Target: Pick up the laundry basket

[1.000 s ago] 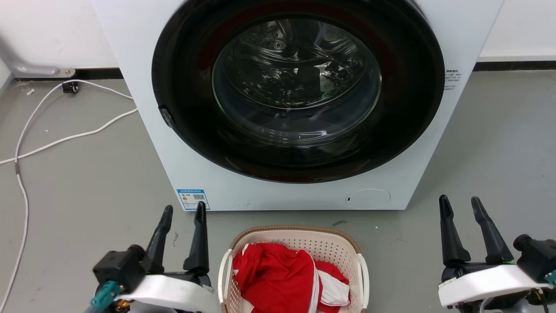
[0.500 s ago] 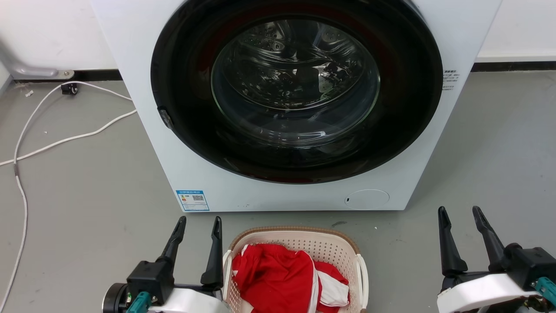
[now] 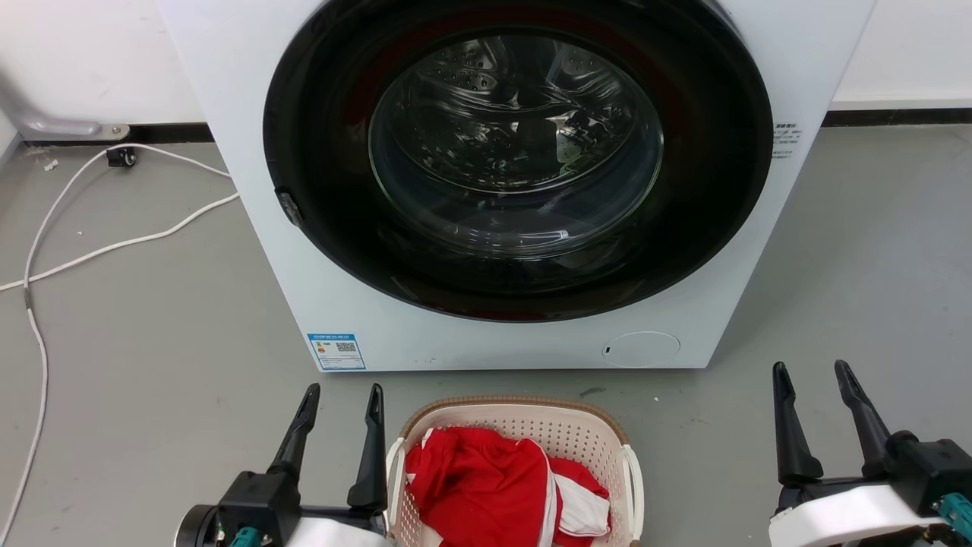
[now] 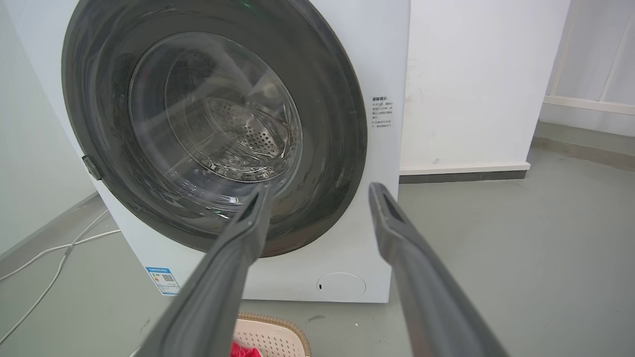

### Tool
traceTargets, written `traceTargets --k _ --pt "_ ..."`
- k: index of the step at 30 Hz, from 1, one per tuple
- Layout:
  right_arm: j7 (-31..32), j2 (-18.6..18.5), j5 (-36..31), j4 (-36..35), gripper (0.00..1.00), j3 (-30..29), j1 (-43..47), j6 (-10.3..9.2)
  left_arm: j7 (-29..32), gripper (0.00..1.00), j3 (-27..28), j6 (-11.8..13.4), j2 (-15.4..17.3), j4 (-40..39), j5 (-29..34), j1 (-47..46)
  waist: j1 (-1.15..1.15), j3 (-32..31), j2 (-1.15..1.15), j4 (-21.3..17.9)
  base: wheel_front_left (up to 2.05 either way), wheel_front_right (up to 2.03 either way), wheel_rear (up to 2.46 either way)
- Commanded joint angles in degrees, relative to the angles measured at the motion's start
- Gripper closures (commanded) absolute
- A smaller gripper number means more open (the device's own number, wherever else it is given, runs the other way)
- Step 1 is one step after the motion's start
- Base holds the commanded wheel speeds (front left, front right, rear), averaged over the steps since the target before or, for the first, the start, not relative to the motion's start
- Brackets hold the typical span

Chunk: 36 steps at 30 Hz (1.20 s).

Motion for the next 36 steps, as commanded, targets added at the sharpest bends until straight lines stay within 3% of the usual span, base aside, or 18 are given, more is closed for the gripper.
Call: traceTargets --k 1,12,27,36 --pt "-0.7 -0.1 -0.2 -0.4 0.00 -0.1 0.3 -0.02 -0.6 0.00 1.1 -1.0 -0.7 -0.4 1.1 0.9 0.00 0.0 0.00 0.0 0.00 0.00 0.00" --pt "-1.8 -0.1 -3.6 -0.2 0.00 0.5 0.9 -0.02 -1.9 0.00 6.1 -6.5 -4.4 0.6 6.3 2.9 0.00 0.0 0.00 -0.1 0.00 0.00 0.00" --pt "-3.3 -0.1 -9.4 -0.8 0.00 1.2 1.6 -0.02 -3.3 0.00 7.1 -9.3 -6.1 0.2 13.9 4.0 0.00 0.4 0.00 -0.1 0.00 0.00 0.00" --pt "-3.1 -0.1 -8.7 -0.9 0.00 0.9 0.9 -0.02 -3.2 0.00 7.9 -10.4 -6.5 0.8 13.6 3.5 0.00 1.8 0.00 0.0 0.00 0.00 0.00"
